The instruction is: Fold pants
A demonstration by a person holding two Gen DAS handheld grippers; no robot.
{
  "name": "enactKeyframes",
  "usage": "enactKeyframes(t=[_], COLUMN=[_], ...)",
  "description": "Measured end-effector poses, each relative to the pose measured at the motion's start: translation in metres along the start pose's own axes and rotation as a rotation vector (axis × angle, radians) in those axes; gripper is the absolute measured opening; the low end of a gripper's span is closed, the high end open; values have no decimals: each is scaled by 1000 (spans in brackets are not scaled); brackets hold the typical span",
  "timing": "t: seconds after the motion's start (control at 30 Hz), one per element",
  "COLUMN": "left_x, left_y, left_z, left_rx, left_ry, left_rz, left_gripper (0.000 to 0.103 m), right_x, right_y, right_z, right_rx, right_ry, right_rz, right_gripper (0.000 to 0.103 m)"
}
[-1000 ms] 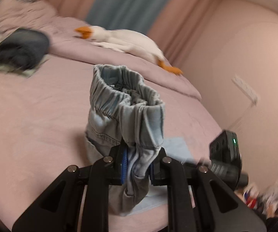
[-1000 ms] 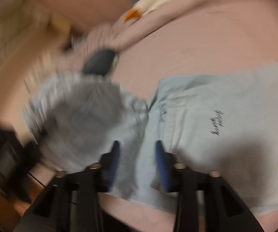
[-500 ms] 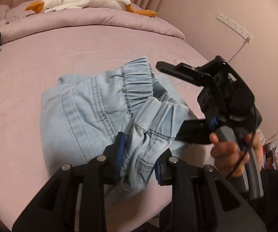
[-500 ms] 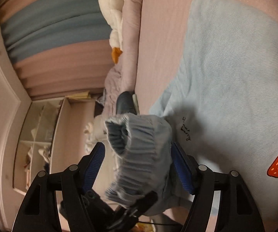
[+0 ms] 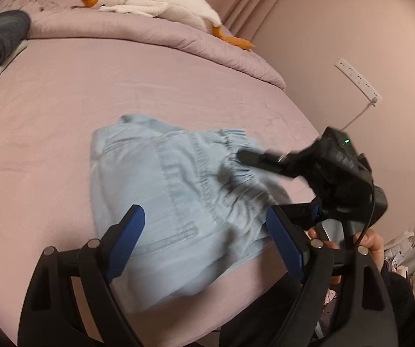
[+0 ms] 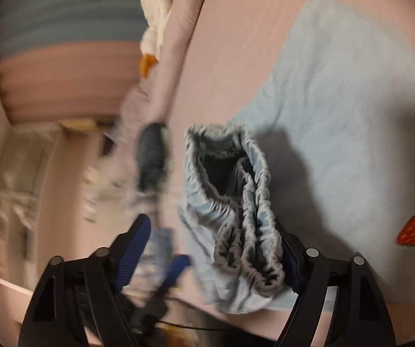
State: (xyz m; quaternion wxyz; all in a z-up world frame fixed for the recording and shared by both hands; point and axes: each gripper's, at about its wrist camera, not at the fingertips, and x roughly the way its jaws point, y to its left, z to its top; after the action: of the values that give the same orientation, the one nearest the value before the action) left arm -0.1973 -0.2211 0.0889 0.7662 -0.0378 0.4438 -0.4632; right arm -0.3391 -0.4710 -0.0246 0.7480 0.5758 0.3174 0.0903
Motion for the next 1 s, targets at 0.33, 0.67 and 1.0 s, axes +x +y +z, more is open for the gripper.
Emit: enactKeyframes(t=[0.33, 0.67, 1.0], left_x=[-22, -7, 17], left_y=[54, 50, 23], left_z=[-15, -13, 24], left_rx=[-142, -144, -14], left_ry=[5, 33, 24], left_rz=[121, 127, 152], left_gripper=[85, 85, 81], right_x=[-9, -80, -94], right_y=[36, -5, -34], right_z=[-8, 27, 42], right_rx=[-355, -290, -244], right_ry=[-70, -165, -182], right_rz=[-316, -363, -457], right_gripper=[31, 30, 48])
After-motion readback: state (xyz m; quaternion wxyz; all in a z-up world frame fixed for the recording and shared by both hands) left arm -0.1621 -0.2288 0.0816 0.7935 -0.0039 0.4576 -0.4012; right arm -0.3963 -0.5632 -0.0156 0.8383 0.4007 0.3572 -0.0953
